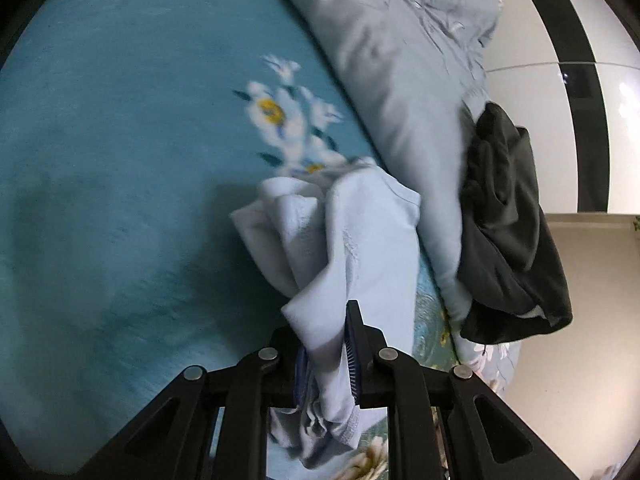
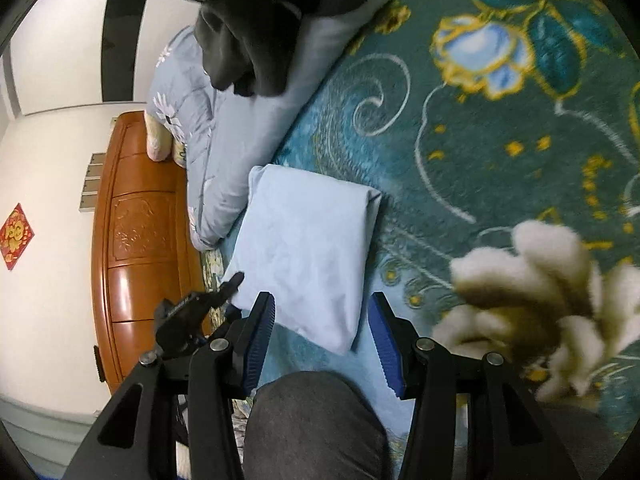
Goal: Fold clothes
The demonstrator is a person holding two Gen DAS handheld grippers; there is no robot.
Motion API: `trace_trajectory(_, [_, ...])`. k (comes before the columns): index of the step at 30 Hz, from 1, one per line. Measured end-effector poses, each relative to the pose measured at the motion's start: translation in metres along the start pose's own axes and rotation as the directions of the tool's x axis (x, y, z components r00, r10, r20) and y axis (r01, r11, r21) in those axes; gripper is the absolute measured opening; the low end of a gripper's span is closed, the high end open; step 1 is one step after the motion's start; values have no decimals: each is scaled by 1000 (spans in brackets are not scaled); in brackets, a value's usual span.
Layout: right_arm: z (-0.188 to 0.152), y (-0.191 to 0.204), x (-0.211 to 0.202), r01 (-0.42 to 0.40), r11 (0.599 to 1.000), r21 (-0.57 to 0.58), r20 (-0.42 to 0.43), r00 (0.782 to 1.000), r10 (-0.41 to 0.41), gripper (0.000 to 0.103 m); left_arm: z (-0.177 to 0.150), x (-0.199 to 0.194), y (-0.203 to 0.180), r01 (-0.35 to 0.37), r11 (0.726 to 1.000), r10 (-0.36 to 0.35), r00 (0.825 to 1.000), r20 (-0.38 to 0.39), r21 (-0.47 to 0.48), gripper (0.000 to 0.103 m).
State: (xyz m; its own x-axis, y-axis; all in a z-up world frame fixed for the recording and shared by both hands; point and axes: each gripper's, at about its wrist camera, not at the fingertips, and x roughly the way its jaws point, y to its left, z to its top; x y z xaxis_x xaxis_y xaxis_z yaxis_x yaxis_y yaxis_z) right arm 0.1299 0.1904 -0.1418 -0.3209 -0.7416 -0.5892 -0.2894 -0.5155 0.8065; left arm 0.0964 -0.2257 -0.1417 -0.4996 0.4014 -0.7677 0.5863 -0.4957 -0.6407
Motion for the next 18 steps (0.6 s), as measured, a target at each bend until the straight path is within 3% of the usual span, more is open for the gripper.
trace_trajectory(5, [1,3,31,53,999,9,-12,999,-53,50,13,-8,24,-32,999,32,999,18,2,15])
trace_trajectory(10, [-2,-7,53,110,992,67,11,994,-111,50,37,-14,42,18,999,-18,1000,-16,31,20])
trace_trajectory(12, [-3,-11,57,109,991,77,41,993,-113,50,46,-17,42,17,997,-16,1000,-14,75,28])
trace_trajectory(14, [-2,-14,59,112,990,84,86,989,-119,50,55,-15,39,34,994,-31,999,-31,105,44])
trace_trajectory(18, [8,-19,61,94,989,111,151,982,-110,50,71,-2,30,57,990,-47,996,-77,131,47])
